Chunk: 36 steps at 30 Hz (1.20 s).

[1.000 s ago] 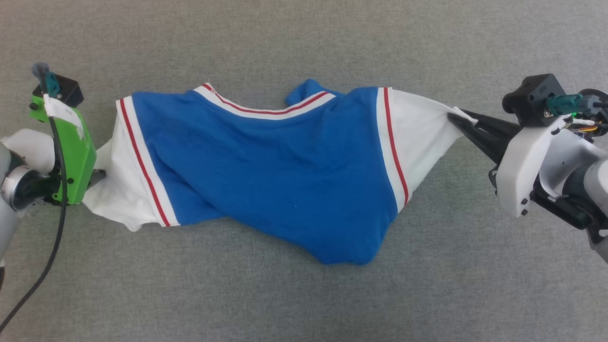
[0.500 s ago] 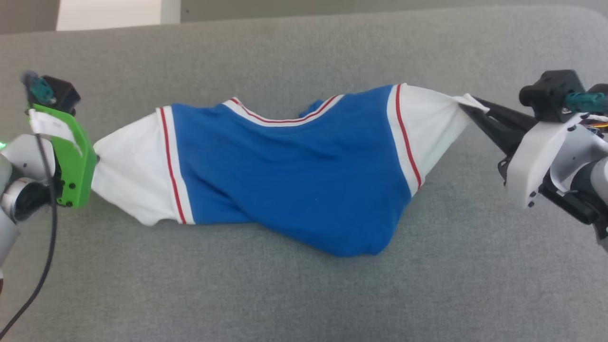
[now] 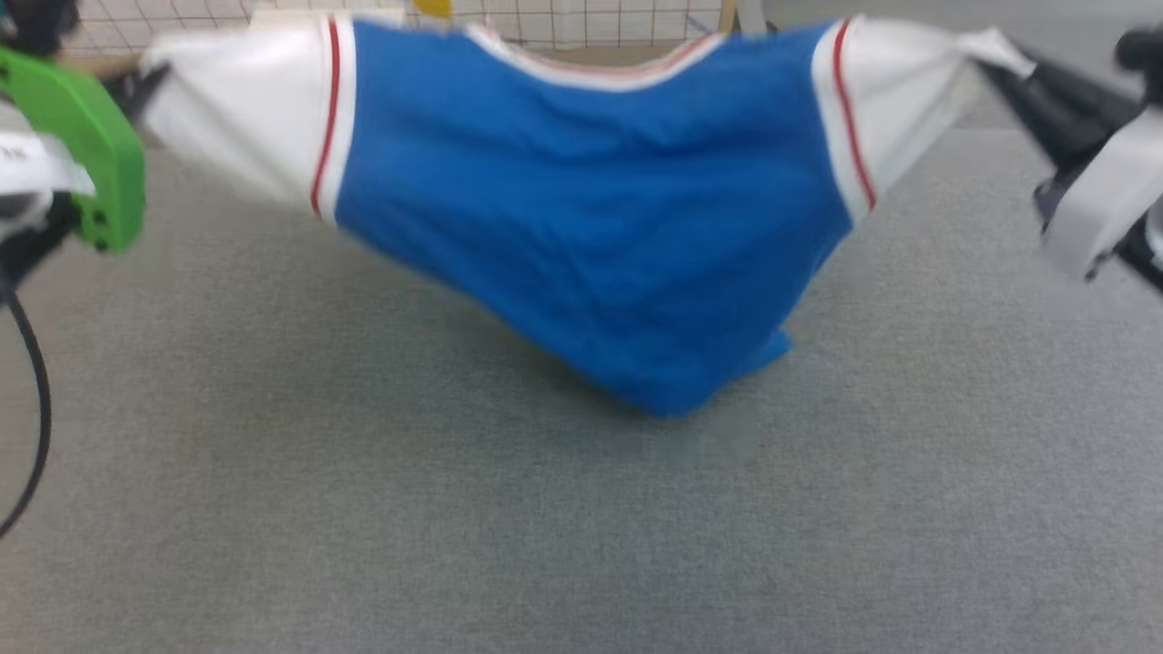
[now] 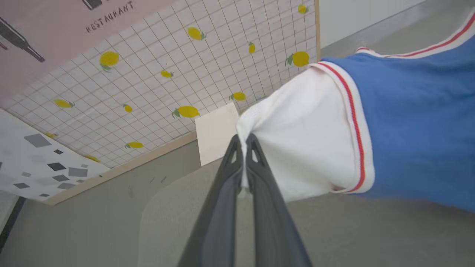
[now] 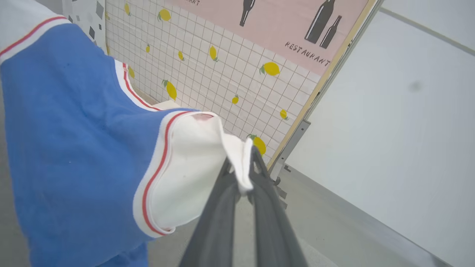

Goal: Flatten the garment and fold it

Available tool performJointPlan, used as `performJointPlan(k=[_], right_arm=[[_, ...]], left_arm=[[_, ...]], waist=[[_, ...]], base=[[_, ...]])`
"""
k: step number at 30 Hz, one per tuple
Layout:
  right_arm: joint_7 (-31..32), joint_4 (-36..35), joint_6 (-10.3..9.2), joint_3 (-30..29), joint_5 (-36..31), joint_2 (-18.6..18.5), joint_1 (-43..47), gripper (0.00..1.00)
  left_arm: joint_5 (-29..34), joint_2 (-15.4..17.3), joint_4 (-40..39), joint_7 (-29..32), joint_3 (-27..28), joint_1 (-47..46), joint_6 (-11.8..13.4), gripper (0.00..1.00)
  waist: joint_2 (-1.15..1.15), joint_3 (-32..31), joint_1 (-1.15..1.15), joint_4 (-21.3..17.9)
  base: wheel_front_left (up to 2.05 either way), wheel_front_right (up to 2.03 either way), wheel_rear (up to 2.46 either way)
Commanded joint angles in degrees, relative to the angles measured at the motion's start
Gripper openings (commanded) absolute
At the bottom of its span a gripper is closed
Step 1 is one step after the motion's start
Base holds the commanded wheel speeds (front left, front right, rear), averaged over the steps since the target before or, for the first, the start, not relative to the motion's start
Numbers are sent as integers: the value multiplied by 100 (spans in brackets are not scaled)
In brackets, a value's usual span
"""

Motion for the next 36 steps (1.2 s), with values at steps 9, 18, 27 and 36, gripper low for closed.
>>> performJointPlan(k=[9,18,27,36], right_arm=[[-42,839,-11,-370,-630,288,-1696,0],[-311,1971,-11,-679,-1579,632,-3878,0],[-681,2688,-11,-945,-1971,879,-5261,0],[-1002,3314,-11,-714,-1916,1010,-5555,0]], left_arm=[[1327,-759,506,-1288,87,-1684,431,0],[2124,-1458,1578,-2445,304,-3786,747,0],[2103,-1774,2079,-3124,734,-4994,993,0],[2033,-1887,2587,-3340,801,-4995,1012,0]], waist=[[0,583,0,16],[0,1896,0,-123],[0,2638,0,-130],[0,2839,0,16]], base=[[0,0,0],[0,0,0],[0,0,0],[0,0,0]])
